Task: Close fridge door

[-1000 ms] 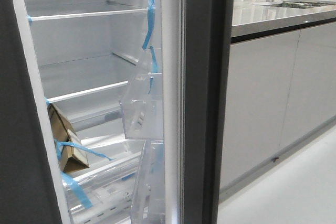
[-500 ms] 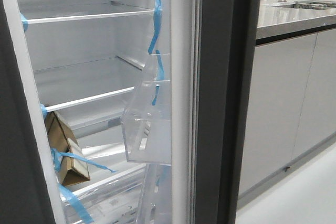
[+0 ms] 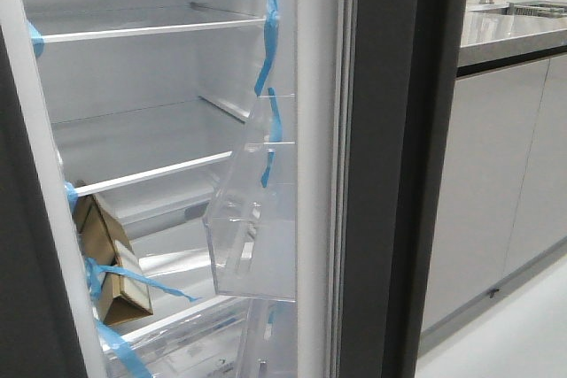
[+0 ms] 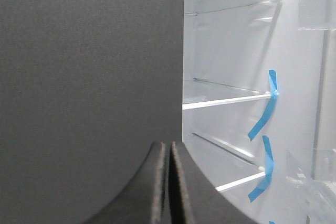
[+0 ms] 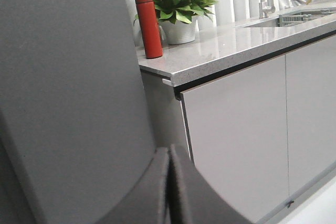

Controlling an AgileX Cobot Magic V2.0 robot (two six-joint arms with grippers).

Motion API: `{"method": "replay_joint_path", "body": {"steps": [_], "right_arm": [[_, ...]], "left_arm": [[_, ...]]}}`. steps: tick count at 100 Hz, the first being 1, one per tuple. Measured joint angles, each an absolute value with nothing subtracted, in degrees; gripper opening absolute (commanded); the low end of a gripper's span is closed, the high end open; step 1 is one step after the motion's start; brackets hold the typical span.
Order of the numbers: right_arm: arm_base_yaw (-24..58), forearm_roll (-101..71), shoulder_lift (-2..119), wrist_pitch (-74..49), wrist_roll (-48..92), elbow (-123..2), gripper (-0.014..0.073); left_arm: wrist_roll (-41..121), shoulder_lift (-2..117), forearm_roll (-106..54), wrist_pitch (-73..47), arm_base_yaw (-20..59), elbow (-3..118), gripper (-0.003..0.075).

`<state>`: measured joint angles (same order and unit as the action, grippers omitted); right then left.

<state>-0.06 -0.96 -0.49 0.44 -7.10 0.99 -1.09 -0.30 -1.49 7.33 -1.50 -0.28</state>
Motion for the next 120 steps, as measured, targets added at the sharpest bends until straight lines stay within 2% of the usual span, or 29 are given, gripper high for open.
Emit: {"method": "replay_joint_path", "body": {"steps": [45, 68, 96, 120], "right_arm": [[-0.1, -1.0, -0.5, 0.4, -7.1, 1.0, -0.0046], [-0.1, -9.6, 0.4, -2.1, -7.1, -2.3, -0.0046], [-0.1, -26.7, 19.0, -2.7, -7.1, -18.3, -0.0046], [-0.1, -45.6, 34.9, -2.6, -7.1, -24.4, -0.0046]], "left_arm": [[-1.1, -0.3, -1.5, 7.3, -1.5, -0.3, -0.002], [-1.1, -0.3, -1.5, 7.3, -1.5, -0.3, -0.002], [-1.1, -0.3, -1.5, 7.3, -1.5, -0.3, -0.002], [-1.1, -0.3, -1.5, 7.3, -1.5, -0.3, -0.002]]}}
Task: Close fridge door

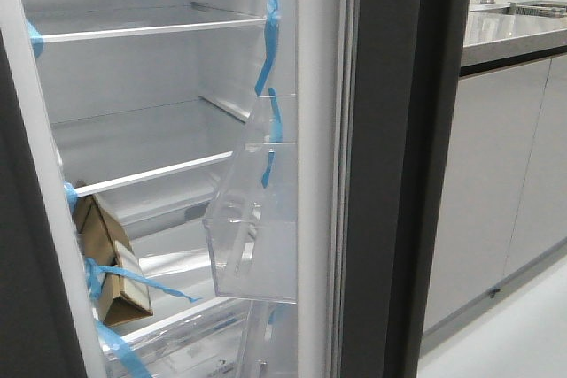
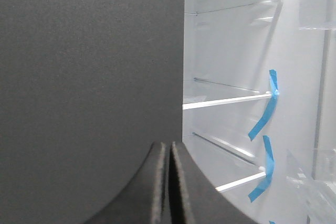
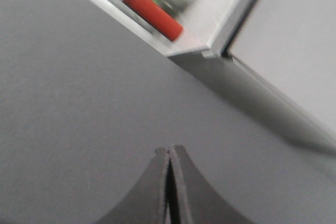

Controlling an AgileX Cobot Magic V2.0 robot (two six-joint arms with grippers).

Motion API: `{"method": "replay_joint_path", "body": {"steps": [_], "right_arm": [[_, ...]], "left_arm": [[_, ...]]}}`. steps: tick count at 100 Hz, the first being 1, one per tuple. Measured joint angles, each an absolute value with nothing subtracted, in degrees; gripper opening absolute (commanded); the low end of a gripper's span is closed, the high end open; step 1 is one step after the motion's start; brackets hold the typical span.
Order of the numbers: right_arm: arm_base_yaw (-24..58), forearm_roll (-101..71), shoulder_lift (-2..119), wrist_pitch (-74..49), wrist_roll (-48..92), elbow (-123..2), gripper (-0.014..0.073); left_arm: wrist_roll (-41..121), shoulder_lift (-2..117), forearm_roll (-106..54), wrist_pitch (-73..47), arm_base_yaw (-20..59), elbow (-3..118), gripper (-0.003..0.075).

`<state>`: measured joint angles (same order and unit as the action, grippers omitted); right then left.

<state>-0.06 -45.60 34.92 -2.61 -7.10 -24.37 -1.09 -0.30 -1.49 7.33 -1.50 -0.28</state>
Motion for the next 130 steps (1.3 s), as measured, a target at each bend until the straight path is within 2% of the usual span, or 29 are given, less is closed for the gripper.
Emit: {"method": "replay_joint_path", "body": {"steps": [28, 57, 130], "right_arm": [[1.2, -59.0, 50.5, -9.0, -7.1, -32.6, -0.0046], [3.5, -67.2, 60.9, -13.1, -7.1, -44.2, -0.0046], [15.6, -67.8, 77.0, -11.7, -7.2, -62.7, -0.0046]], "left_arm": [[-1.1, -0.3, -1.5, 7.3, -1.5, -0.3, -0.002], [-1.1, -0.3, -1.5, 7.3, -1.5, -0.3, -0.002], [-1.1, -0.3, -1.5, 7.3, -1.5, -0.3, -0.002]]}}
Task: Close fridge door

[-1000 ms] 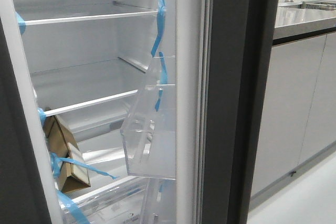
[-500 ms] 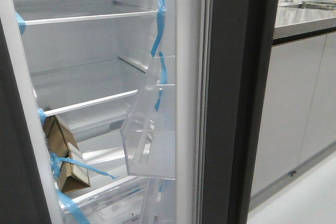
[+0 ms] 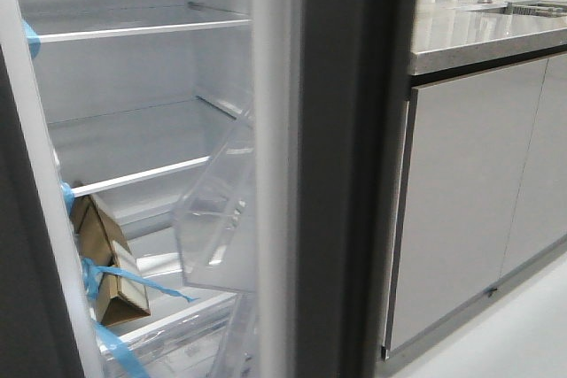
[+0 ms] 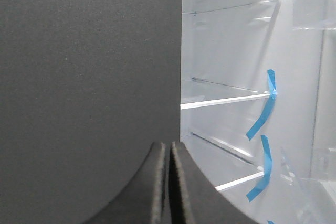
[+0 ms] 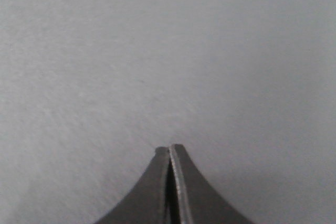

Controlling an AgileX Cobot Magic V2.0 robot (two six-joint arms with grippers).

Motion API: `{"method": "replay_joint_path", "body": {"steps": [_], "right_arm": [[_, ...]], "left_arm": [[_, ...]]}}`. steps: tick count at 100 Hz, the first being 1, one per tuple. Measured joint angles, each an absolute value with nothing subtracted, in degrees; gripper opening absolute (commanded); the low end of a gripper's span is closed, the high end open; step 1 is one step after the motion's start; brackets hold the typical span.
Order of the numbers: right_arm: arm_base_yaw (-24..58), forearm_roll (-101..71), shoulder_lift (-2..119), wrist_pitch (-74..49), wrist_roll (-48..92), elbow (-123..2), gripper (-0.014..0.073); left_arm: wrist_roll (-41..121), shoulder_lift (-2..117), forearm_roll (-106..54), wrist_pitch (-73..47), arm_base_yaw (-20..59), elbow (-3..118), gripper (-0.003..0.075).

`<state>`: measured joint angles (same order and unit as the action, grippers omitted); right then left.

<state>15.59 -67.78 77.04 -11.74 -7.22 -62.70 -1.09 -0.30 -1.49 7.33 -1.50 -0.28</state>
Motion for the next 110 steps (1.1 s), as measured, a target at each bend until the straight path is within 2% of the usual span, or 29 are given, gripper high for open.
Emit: {"method": "replay_joint_path", "body": {"steps": [44, 89, 110], "right_arm": [[25.4, -64.9, 94.3, -11.1, -7.2, -79.7, -0.0046], [29.9, -61.2, 119.6, -12.8, -7.2, -110.3, -0.0046], [30.0, -58.8, 123.3, -13.7, -7.2, -112.5, -0.0046]], "left_arm": [[-1.1, -0.3, -1.5, 7.3, -1.5, -0.3, -0.002], [-1.1, -0.3, -1.5, 7.3, -1.5, -0.3, -0.002], [-1.1, -0.3, -1.5, 7.3, -1.5, -0.3, -0.002]]}}
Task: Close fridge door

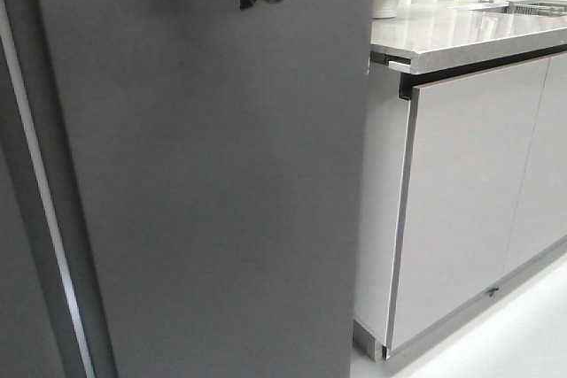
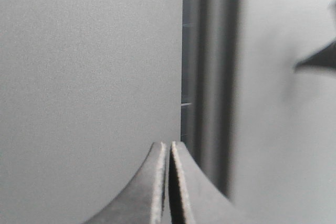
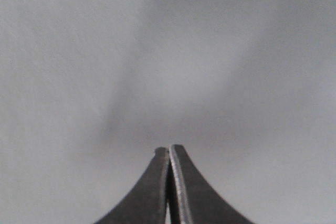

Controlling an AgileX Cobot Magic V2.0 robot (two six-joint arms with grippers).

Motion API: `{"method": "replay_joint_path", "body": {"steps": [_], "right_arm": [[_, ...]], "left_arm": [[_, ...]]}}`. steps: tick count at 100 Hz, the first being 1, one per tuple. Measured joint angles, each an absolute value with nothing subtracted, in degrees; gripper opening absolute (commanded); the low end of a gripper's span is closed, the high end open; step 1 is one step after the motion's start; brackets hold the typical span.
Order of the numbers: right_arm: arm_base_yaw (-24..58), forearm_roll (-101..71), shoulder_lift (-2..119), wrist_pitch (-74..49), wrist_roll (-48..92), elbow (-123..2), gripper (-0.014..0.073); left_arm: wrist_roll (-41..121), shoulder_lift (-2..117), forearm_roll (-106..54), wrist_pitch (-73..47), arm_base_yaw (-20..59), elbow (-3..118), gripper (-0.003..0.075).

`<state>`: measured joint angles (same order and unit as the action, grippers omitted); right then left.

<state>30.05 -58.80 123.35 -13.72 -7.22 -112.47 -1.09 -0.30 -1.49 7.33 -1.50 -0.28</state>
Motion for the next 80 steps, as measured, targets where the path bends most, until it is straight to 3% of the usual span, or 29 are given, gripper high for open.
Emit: {"method": "replay_joint_path", "body": {"steps": [55, 80], "right_arm": [[30.2, -53.4, 122.7, -13.5, -7.2, -111.8, -0.0046], [29.6, -46.8, 107.6, -4.0, -7.2, -92.4, -0.0046]], "left_arm": [[-1.1, -0.3, -1.5, 7.3, -1.5, -0.3, -0.002], [-1.1, -0.3, -1.5, 7.3, -1.5, -0.3, -0.002]]}}
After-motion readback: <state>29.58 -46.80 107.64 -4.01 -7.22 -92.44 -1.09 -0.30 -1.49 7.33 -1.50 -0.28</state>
